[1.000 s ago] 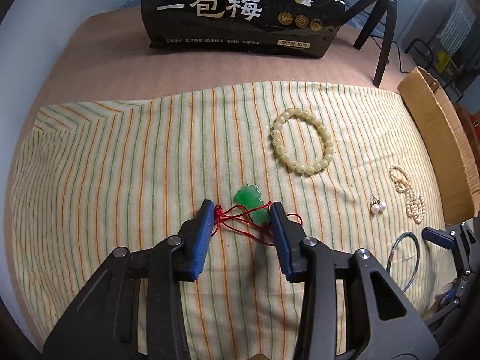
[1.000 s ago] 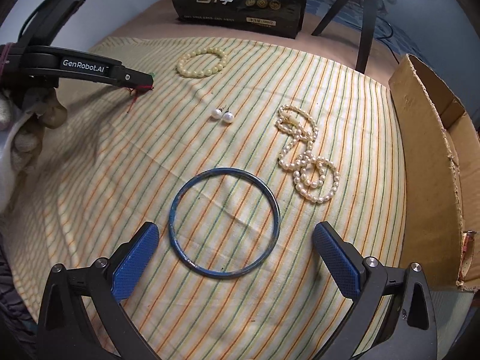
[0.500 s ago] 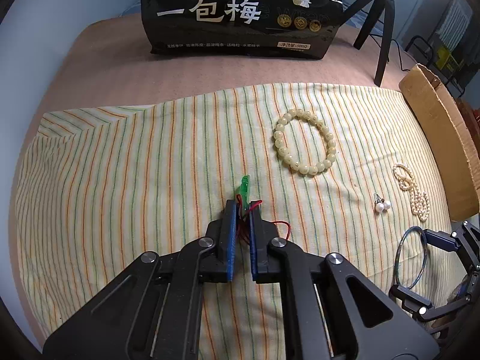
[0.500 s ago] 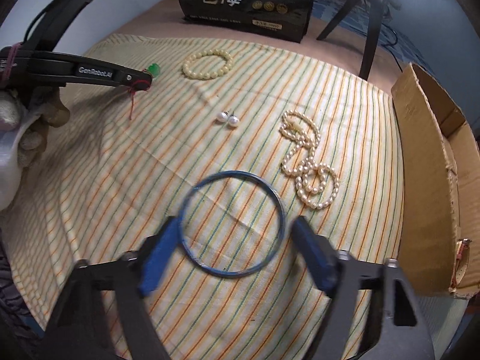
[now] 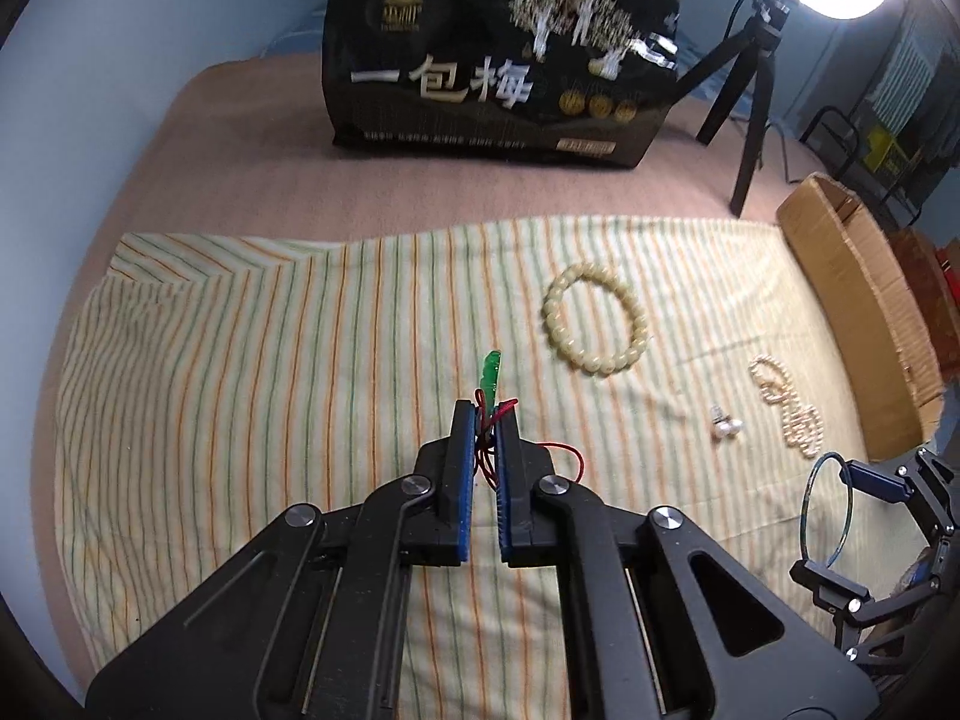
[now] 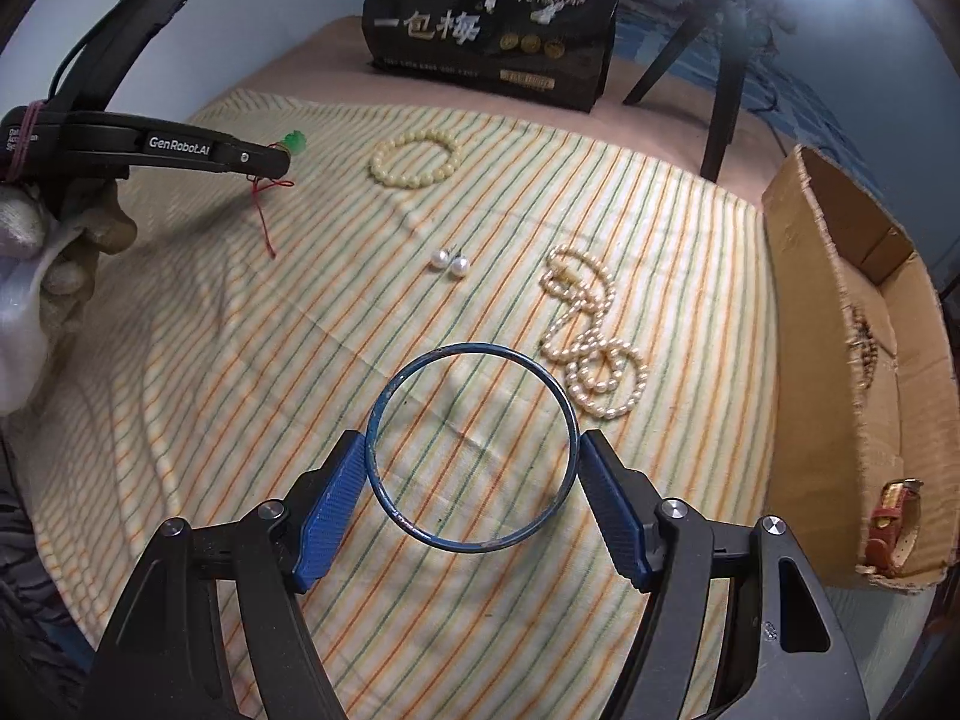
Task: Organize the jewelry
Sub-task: 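Carry the pendant and bangle into the box and open both tools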
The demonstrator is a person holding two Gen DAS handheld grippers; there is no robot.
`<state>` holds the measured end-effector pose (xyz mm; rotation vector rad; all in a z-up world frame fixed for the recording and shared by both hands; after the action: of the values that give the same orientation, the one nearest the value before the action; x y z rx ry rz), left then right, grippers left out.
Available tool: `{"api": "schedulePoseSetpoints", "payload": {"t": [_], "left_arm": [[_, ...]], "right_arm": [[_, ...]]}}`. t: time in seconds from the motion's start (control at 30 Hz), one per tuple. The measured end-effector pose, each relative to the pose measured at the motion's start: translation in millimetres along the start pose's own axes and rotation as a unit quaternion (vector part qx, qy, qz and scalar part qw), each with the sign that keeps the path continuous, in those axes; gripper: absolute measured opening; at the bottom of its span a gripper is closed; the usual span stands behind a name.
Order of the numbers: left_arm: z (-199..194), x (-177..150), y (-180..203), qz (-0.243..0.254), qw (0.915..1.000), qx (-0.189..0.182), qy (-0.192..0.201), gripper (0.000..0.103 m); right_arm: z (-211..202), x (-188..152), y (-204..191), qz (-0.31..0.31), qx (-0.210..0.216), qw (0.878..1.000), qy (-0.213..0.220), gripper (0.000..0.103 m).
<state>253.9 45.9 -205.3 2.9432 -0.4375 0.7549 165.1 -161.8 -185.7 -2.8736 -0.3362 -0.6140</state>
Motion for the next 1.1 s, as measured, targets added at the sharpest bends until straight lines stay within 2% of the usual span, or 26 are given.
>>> {"api": "schedulePoseSetpoints", "payload": {"t": [0.27,0.5,0.83,1.1], "left_arm": [[-33.1,14.2,14.6,-0.002,0.999,-0.018,0.041,0.004],[-57.4,31.5,41.9,0.009,0.9963,-0.038,0.076,0.004],[-85.1,50.0,100.4,0.052,0.9903,-0.068,0.109,0.004],[-99.2,66.7,161.3,0.084,0.9816,-0.11,0.132,0.004]], "right_arm": [[-38.2,14.8,9.2,0.012,0.003,0.999,0.043,0.071],[-67.5,27.4,29.4,0.031,-0.002,0.997,0.075,0.071],[-102.6,51.1,98.5,0.087,-0.035,0.989,0.116,0.071],[-120.4,64.5,146.3,0.126,-0.06,0.98,0.142,0.071]]}}
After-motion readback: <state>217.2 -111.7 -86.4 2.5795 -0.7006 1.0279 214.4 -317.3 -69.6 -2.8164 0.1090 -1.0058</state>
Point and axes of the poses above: each gripper's, at about its wrist camera, not at the fingertips, and z roughly the way its jaws point, y to its right, x to its top, the point moved 4 cm from there along z, roughly the way its jaws point, and after that the axes turned 15 degrees about z, right-handed, at the moved point
